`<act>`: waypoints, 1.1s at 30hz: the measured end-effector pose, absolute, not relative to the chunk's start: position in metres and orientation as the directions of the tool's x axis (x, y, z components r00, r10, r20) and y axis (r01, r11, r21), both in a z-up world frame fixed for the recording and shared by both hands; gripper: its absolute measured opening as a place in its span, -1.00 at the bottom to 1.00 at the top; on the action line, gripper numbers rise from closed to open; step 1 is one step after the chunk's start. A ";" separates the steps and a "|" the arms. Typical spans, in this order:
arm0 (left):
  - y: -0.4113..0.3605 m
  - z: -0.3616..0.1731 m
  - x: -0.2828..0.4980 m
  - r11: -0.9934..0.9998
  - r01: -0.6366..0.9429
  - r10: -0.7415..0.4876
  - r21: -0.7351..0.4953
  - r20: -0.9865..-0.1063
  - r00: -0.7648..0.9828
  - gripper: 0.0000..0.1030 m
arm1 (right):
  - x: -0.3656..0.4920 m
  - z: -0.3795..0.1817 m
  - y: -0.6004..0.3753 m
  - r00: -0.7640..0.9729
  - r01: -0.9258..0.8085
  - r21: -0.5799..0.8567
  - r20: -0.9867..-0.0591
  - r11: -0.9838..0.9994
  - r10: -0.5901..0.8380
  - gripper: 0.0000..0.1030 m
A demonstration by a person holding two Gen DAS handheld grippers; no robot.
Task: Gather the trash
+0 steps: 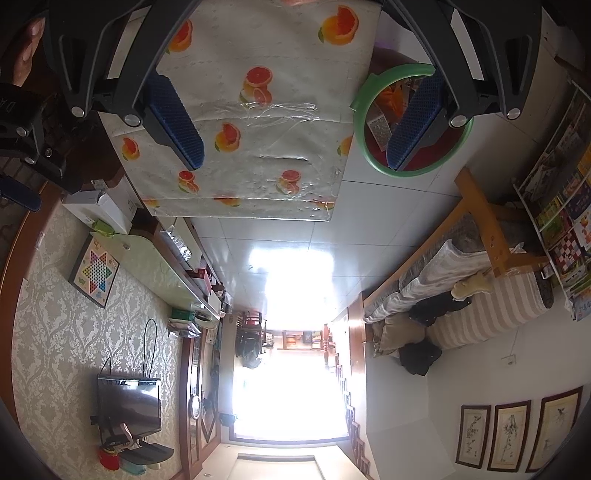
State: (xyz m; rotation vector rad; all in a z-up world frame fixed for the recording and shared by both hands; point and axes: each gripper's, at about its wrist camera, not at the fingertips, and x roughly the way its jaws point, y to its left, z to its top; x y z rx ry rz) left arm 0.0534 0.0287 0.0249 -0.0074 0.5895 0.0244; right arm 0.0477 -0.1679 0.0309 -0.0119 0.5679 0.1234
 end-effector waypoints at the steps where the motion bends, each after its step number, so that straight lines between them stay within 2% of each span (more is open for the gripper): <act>1: 0.028 0.025 0.053 1.000 -0.025 0.021 0.000 -0.557 0.830 0.85 | 0.048 0.031 -0.167 0.836 -0.121 0.023 -0.537 0.992 0.114 0.91; 33: 0.030 0.024 0.054 1.000 -0.030 0.024 -0.003 -0.558 0.829 0.85 | 0.047 0.027 -0.165 0.829 -0.133 0.018 -0.547 0.991 0.121 0.91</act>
